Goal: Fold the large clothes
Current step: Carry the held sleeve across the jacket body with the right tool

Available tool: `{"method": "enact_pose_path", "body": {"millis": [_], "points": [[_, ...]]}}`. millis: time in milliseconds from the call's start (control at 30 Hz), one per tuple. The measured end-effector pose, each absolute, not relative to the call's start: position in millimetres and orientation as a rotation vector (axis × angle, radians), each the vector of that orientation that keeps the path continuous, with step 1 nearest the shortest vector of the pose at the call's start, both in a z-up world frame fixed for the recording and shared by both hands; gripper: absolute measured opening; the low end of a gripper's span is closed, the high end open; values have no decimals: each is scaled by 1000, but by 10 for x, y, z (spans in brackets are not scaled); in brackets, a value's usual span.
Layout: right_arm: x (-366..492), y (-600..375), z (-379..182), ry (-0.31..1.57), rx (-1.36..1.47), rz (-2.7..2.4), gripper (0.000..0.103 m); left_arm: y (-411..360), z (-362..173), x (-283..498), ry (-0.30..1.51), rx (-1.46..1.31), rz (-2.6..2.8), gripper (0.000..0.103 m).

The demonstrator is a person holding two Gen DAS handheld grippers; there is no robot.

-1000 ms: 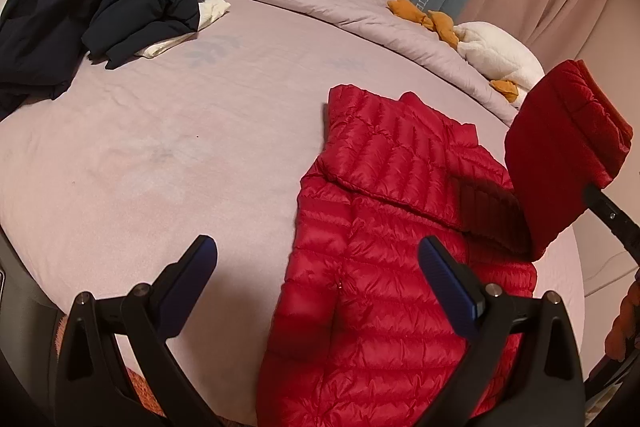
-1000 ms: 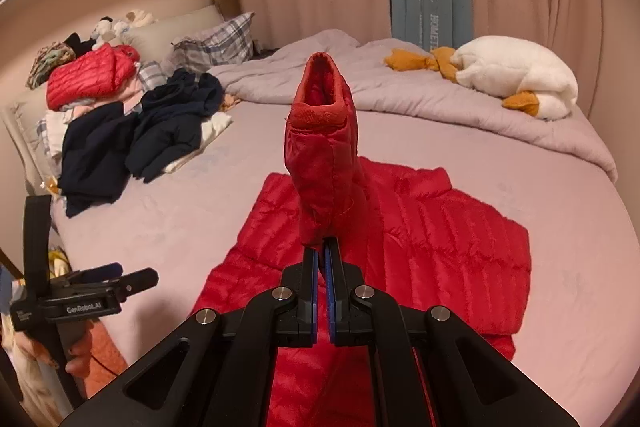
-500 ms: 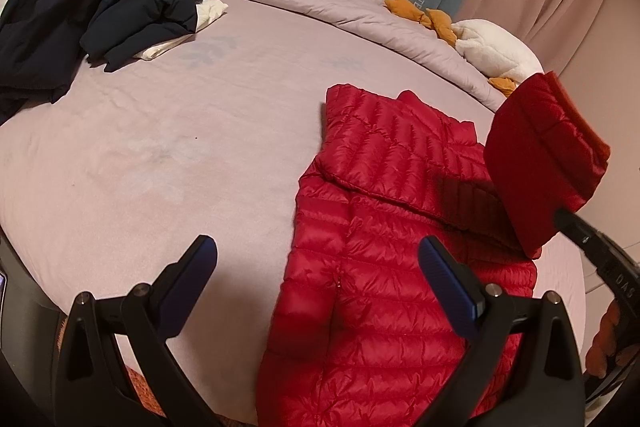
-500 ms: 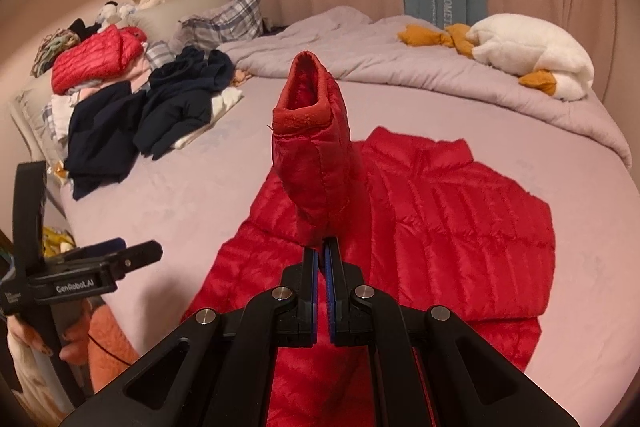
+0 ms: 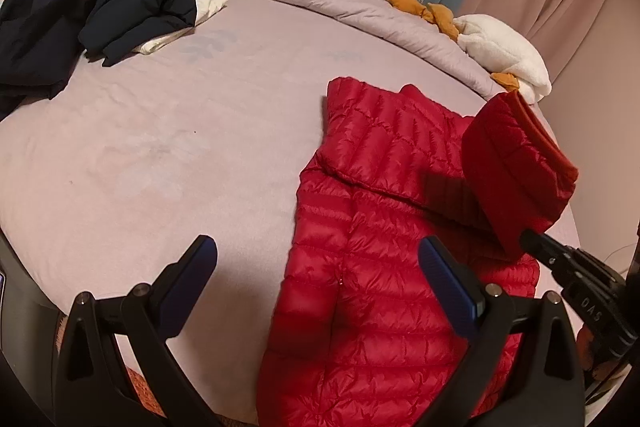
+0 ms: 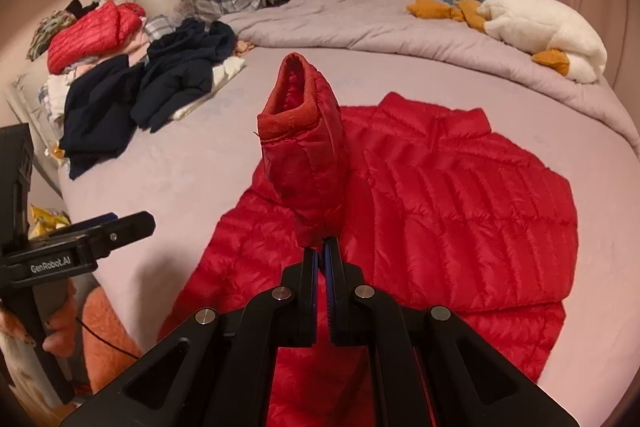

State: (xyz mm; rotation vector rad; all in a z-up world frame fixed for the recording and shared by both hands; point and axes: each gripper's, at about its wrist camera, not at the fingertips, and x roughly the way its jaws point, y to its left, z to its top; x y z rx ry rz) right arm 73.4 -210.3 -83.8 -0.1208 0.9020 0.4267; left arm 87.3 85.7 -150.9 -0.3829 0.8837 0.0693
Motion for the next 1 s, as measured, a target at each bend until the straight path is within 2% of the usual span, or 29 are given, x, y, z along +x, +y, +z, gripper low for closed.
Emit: {"method": "enact_pose_path", "body": {"millis": [1000], "points": [[801, -1926, -1533, 1116, -178, 393, 5, 928, -1670, 889, 923, -406, 77, 101]]}}
